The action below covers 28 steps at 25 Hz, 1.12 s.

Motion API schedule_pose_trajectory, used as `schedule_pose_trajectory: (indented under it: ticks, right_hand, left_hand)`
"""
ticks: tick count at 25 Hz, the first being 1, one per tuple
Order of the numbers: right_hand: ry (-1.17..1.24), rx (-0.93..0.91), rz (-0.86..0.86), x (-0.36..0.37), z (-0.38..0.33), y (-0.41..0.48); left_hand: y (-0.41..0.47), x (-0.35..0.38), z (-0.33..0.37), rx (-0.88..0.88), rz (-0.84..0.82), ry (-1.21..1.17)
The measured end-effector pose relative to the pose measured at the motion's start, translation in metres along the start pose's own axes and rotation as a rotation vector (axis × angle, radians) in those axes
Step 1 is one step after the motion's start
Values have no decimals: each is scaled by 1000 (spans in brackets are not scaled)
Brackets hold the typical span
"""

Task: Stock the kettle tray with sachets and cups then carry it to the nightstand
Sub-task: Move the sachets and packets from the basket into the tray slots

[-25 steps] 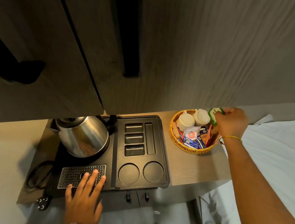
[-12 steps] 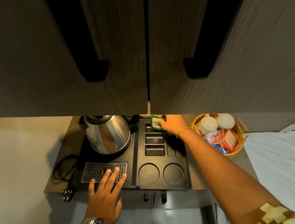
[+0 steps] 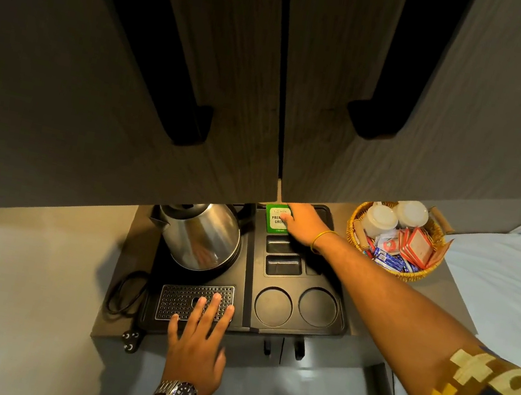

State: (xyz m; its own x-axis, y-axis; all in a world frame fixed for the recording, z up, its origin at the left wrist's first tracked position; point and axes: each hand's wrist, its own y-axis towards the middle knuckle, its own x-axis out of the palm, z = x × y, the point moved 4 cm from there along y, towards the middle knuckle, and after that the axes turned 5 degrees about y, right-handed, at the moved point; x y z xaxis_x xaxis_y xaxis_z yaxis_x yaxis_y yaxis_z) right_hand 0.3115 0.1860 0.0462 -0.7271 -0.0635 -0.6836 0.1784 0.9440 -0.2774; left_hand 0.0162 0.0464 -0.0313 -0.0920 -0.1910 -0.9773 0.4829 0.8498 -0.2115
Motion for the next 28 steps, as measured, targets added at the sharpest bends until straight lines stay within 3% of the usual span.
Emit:
schedule_pose_trajectory:
  ticks: [6, 8, 10, 12, 14, 17, 21, 28]
  right_hand:
    - [-74, 34, 193, -20, 16, -14]
    - [-67, 8, 406, -45, 35, -35]
    - [-92, -4, 737, -76, 71, -68]
    - [-32, 108, 944, -102, 123, -105]
    - [-24, 285, 913, -108, 166, -127]
    - [-211, 441, 744, -92, 187, -134]
    - [-148, 397, 722, -78, 179, -126]
    - [-26, 337, 854, -87, 176, -114]
  left_hand:
    - [1, 3, -1, 14, 8, 19]
    - [2, 2, 1, 13, 15, 19]
    - [3, -1, 3, 8, 16, 9]
    - [3, -4, 7, 17, 23, -2]
    - [3, -8, 11, 12, 40, -10]
    - [3, -11, 16, 12, 72, -27]
    - [1, -13, 16, 26, 100, 3]
    - [2, -8, 11, 26, 38, 18]
